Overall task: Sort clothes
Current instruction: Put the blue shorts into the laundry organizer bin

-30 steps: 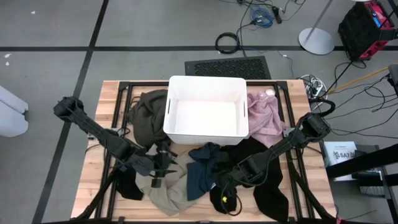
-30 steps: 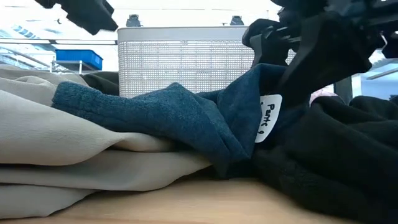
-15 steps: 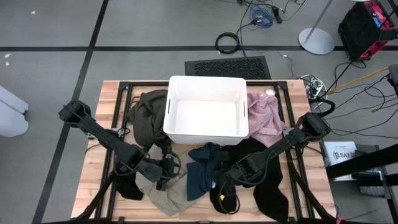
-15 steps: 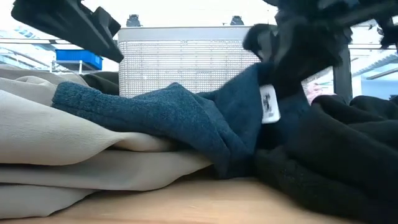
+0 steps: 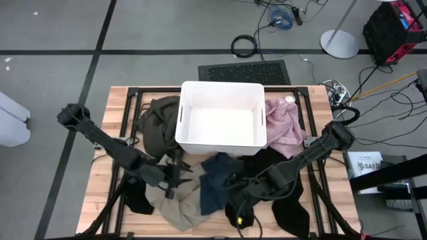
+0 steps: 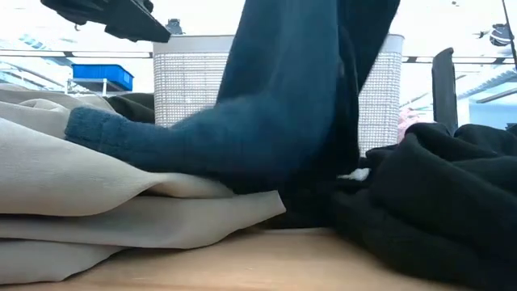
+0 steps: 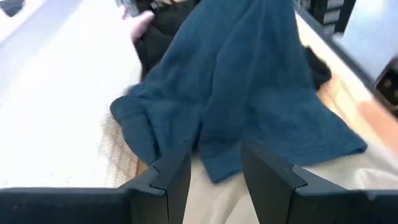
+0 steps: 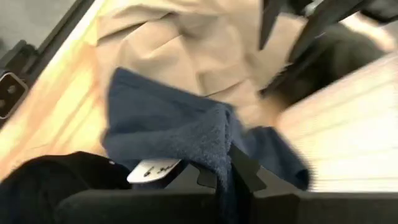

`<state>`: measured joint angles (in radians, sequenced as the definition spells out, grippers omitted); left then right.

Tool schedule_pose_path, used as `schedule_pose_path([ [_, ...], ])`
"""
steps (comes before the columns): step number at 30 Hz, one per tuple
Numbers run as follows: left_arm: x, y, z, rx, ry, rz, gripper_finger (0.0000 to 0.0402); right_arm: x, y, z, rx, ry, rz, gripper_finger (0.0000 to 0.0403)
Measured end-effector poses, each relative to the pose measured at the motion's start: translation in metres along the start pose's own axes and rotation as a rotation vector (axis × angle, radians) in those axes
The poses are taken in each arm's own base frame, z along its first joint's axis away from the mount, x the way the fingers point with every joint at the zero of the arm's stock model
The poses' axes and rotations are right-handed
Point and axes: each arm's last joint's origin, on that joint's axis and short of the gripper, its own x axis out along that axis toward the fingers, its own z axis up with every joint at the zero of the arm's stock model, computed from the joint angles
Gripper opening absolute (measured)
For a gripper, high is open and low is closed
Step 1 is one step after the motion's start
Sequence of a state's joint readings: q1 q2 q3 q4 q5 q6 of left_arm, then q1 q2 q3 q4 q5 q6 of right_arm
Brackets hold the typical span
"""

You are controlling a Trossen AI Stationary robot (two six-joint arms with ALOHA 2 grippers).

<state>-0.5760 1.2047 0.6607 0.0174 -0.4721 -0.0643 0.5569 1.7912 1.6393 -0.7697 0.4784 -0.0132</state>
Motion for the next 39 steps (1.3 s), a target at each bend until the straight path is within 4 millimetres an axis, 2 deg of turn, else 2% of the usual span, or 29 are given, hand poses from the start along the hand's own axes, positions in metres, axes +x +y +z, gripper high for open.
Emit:
schedule_pose_path([
  [3,-0.015,0.008,-0.011,-0.075,-0.082,-0.014,0.015,-0.027,-0.012,0.015,-0.015,-0.004,-0.088,0.0001],
  [7,-0.034,0.018,-0.015,-0.177,-0.157,-0.037,0.015,-0.066,-0.038,0.038,-0.038,-0.06,-0.255,0.0],
  [13,-0.052,0.026,-0.008,-0.25,-0.234,-0.051,0.015,-0.119,-0.095,0.064,-0.042,-0.163,-0.477,0.0],
  [17,-0.053,0.027,-0.009,-0.251,-0.227,-0.052,0.015,-0.142,-0.137,0.068,-0.027,-0.194,-0.568,0.0],
  [21,-0.053,0.027,-0.01,-0.248,-0.219,-0.054,0.015,-0.153,-0.179,0.061,0.009,-0.193,-0.657,0.0],
  [24,-0.053,0.027,-0.01,-0.248,-0.219,-0.055,0.015,-0.155,-0.209,0.046,0.095,-0.208,-0.603,0.0],
  [27,-0.053,0.026,-0.01,-0.249,-0.218,-0.068,0.015,-0.146,-0.231,0.031,0.193,-0.199,-0.48,0.0],
  [31,-0.053,0.026,-0.01,-0.249,-0.218,-0.079,0.015,-0.127,-0.244,0.018,0.239,-0.13,-0.385,0.0],
  [35,-0.053,0.026,-0.01,-0.272,-0.216,-0.084,0.015,-0.1,-0.248,0.005,0.228,-0.044,-0.316,0.0],
  [39,-0.054,0.024,-0.01,-0.286,-0.212,-0.101,0.015,-0.08,-0.253,-0.019,0.269,0.022,-0.234,0.0],
])
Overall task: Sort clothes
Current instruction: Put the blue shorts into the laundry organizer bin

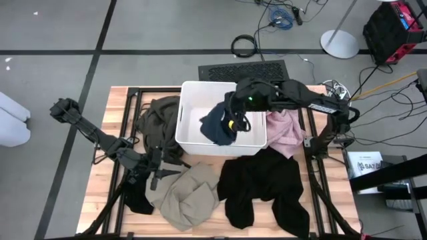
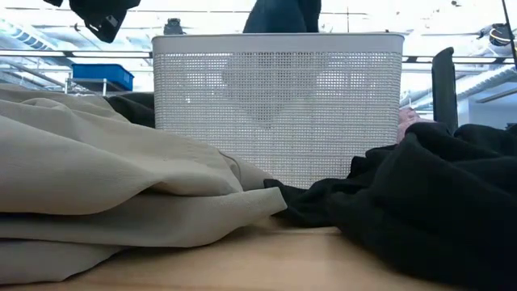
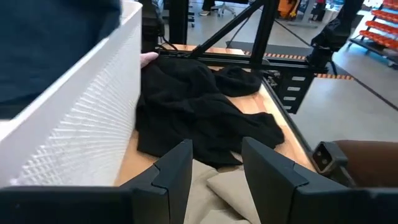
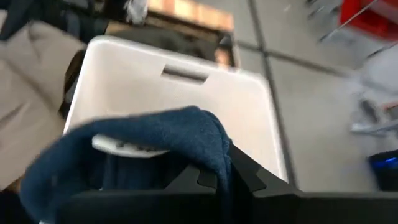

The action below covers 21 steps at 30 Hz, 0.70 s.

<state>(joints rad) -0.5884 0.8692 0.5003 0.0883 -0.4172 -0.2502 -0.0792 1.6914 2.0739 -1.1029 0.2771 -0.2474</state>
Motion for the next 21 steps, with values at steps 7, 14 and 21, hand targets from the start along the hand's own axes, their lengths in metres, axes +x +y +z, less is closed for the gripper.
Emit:
schedule_pose_path([
  [7,-0.002,-0.005,-0.003,0.009,0.016,-0.027,0.015,0.023,-0.012,-0.046,0.147,-0.103,-0.01,0.0],
  [14,-0.002,-0.005,-0.004,-0.012,0.023,-0.018,0.015,0.054,-0.01,-0.105,0.291,-0.074,-0.045,0.0],
  [21,-0.002,-0.004,-0.003,-0.016,0.009,0.021,0.015,0.084,0.001,-0.137,0.359,-0.018,-0.044,0.0],
])
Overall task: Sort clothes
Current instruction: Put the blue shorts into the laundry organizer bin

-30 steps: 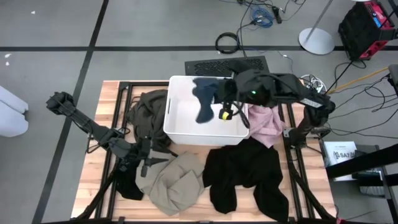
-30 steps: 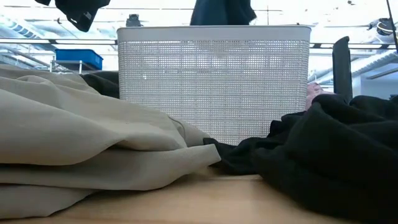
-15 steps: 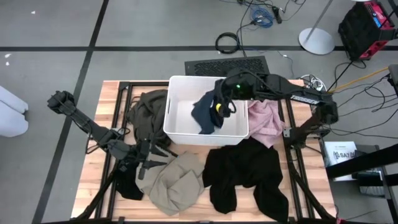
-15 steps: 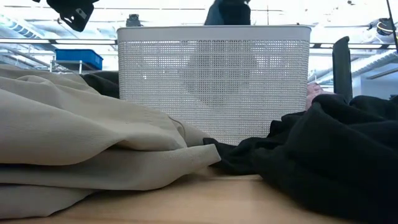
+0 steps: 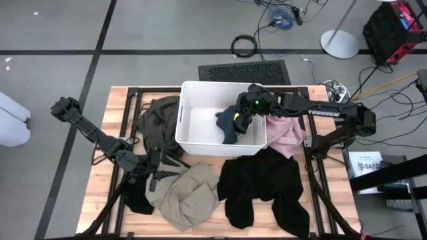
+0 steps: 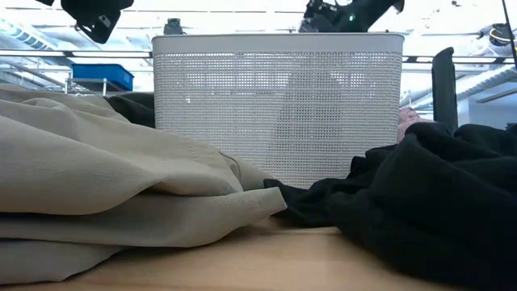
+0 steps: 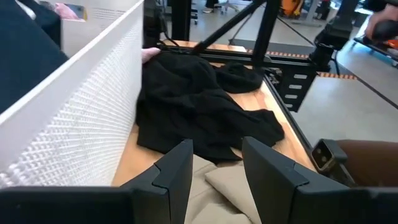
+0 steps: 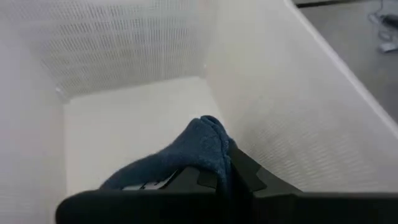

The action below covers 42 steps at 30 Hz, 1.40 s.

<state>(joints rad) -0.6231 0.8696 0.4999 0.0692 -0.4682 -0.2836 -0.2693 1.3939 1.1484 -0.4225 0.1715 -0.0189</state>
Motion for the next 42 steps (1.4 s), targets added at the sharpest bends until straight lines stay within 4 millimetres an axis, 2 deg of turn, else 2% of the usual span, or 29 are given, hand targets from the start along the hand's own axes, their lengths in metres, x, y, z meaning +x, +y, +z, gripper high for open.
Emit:
schedule_pose_path([
  [5,0.0,0.0,0.001,-0.002,-0.007,0.01,0.015,0.012,0.002,-0.008,-0.008,0.047,-0.001,0.0],
  [13,0.0,0.0,0.0,-0.027,-0.007,0.01,0.015,0.015,0.003,-0.01,0.004,0.057,-0.003,0.0014],
  [27,0.0,0.0,0.0,-0.053,-0.006,0.009,0.015,0.014,0.004,-0.015,-0.026,0.114,0.035,0.0122],
  [33,0.0,0.0,0.0,-0.052,-0.005,0.009,0.015,-0.002,0.004,-0.003,-0.043,0.198,0.154,0.015],
  [42,0.0,0.0,0.0,-0.052,0.002,-0.004,0.015,-0.048,-0.004,0.039,-0.064,0.187,0.16,0.0162],
])
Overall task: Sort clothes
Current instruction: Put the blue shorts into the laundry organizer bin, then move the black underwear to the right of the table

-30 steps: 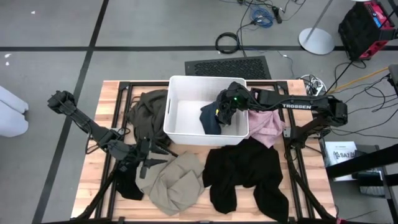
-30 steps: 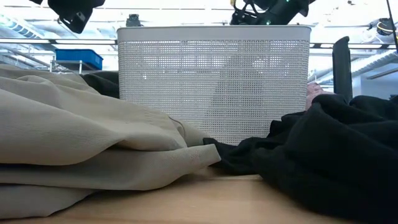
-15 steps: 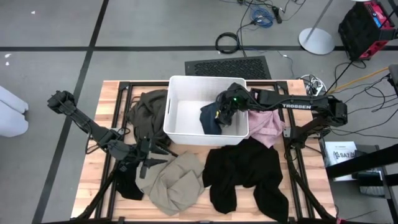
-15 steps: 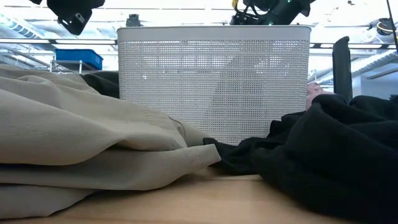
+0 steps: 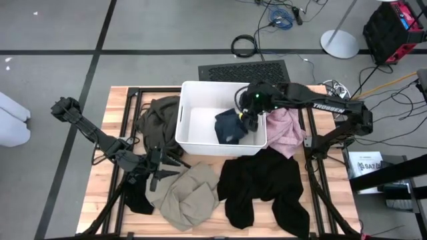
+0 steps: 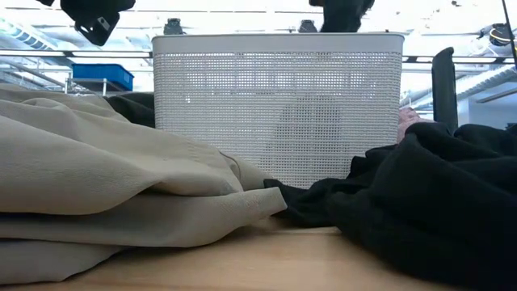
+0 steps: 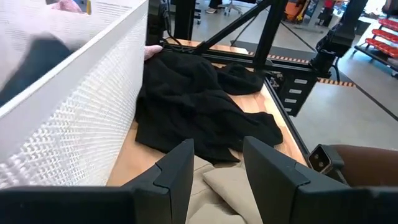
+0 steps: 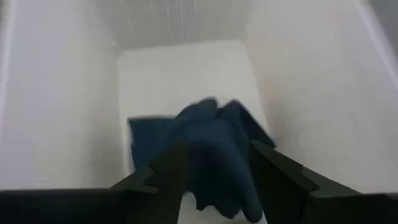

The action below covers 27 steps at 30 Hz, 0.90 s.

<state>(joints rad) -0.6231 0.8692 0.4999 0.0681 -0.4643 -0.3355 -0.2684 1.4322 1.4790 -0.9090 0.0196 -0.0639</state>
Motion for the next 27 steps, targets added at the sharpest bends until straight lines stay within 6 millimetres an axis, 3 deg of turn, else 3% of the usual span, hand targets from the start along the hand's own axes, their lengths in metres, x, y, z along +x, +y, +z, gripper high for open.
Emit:
schedule_pose_path([
  [5,-0.001,-0.005,0.003,-0.06,0.028,-0.099,0.015,-0.023,0.009,0.015,-0.025,-0.062,0.019,0.0162],
  [12,-0.008,-0.017,-0.006,-0.227,0.145,-0.213,0.015,-0.028,0.037,0.017,-0.066,-0.071,0.111,0.0162],
  [21,-0.022,-0.01,-0.042,-0.395,0.511,-0.028,0.015,-0.033,0.067,0.014,-0.134,-0.075,0.183,0.0162],
  [27,-0.032,-0.005,-0.042,-0.38,0.663,0.068,0.015,-0.033,0.071,0.014,-0.144,-0.076,0.192,0.0162],
])
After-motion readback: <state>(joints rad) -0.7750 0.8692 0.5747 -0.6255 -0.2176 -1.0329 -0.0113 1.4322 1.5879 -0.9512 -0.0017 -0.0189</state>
